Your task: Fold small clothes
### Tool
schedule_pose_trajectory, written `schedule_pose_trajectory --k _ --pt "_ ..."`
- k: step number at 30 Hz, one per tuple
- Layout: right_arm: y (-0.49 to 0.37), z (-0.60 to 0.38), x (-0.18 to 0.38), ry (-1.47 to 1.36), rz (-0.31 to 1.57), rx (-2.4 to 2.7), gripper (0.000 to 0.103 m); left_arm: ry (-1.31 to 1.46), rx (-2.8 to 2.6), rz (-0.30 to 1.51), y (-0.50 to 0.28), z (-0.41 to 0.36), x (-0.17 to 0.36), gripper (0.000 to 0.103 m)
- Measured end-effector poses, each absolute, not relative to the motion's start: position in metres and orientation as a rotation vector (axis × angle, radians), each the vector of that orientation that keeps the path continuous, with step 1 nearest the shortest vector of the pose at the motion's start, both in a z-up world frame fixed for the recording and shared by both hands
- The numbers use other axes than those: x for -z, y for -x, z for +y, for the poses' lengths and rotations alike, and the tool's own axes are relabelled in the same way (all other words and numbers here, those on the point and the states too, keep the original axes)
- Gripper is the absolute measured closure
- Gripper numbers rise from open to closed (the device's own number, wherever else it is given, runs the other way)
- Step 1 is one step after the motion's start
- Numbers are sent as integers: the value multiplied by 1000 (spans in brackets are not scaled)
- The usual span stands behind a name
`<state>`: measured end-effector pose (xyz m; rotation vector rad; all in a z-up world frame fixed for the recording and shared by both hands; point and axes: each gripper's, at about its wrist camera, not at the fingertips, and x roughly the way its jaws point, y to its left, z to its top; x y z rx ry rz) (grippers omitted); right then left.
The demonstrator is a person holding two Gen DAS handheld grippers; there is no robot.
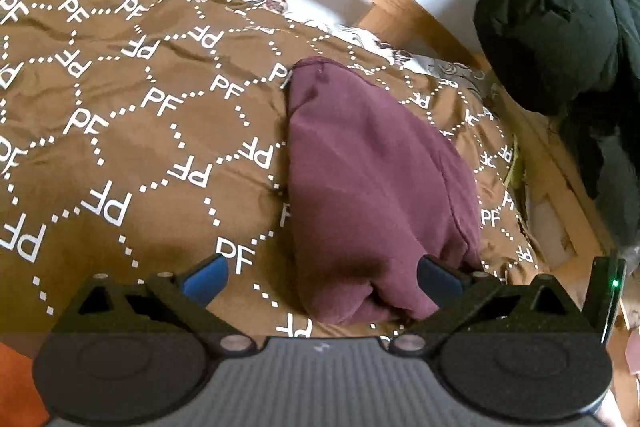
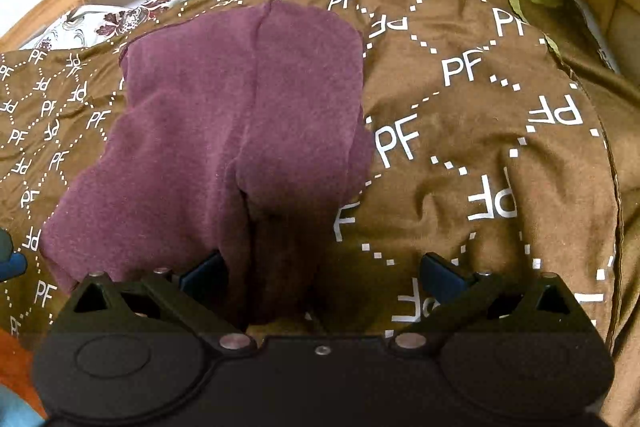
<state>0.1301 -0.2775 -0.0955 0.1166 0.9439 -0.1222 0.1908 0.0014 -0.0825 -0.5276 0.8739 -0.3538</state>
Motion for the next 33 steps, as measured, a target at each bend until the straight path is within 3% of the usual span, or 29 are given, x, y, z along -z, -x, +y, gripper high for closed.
schedule_pose_trajectory --k 24,33 --pt "-134 -277 94 -143 944 124 1 334 284 986 -199 -21 110 1" --pt "-129 -284 85 -173 891 144 1 535 407 849 -189 -1 87 1"
